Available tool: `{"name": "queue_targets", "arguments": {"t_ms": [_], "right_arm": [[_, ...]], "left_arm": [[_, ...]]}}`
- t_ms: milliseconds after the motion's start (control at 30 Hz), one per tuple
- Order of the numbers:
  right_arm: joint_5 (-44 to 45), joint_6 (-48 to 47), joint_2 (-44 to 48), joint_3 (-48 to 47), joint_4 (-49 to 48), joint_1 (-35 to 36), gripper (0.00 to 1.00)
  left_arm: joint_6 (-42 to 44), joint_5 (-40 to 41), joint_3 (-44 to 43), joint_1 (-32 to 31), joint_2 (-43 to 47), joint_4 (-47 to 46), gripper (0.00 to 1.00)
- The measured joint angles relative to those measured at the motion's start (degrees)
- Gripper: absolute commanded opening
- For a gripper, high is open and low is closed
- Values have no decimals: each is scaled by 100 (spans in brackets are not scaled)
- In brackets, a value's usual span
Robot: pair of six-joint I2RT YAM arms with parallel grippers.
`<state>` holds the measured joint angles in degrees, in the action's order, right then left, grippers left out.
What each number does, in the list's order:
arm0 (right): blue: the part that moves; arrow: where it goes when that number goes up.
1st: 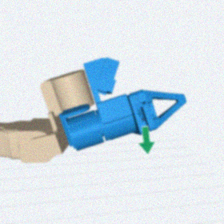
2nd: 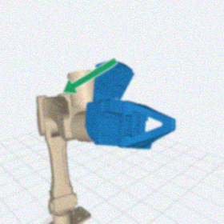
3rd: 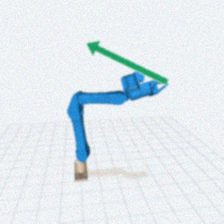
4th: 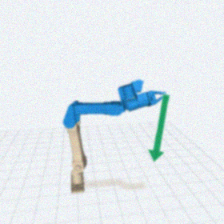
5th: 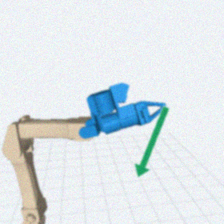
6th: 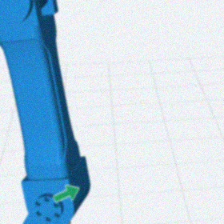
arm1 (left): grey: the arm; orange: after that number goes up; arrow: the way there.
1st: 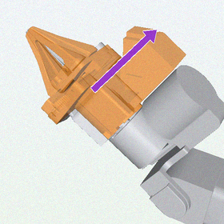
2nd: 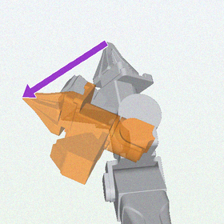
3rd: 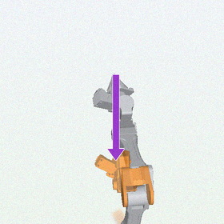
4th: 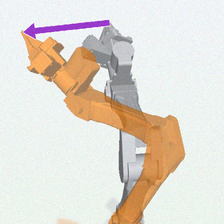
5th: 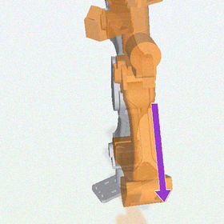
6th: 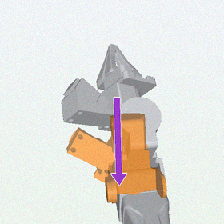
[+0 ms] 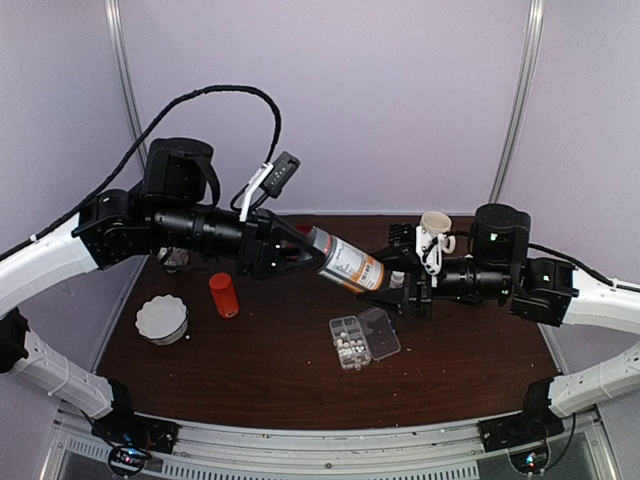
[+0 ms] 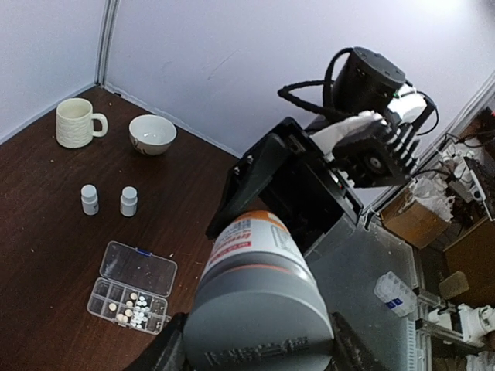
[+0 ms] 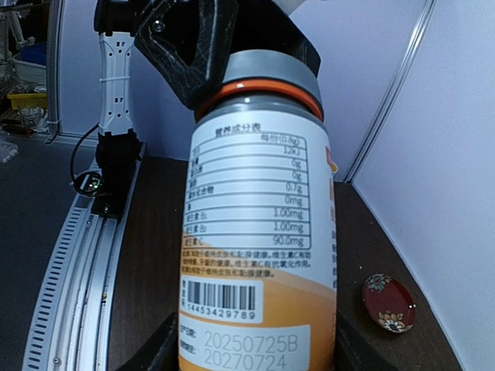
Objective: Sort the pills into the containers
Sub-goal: Screw the lid of the pill bottle onto the pill bottle.
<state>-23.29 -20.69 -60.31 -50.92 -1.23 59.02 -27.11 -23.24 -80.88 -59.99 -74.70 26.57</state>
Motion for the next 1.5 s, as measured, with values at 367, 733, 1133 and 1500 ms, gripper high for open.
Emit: {"name": "queue_targets", "arguments": {"t_ms": [367,733,1133,1500], "right_arm": [[-1403,514,-310,-328,686,-166,0],[-1849,837,-597,-358,848,-203,0],[-1589,970,-675,-269,793,-186,0],[339,-678,-264,-87,767,295,0]], "left_arm": [[3386,-275,605,-138,422,83,0],[6671,-59,560,-168,341,765,0],[7608,365,769,-173,415,697,0],[4905,256,-92,-155,-164,1281,0]]}}
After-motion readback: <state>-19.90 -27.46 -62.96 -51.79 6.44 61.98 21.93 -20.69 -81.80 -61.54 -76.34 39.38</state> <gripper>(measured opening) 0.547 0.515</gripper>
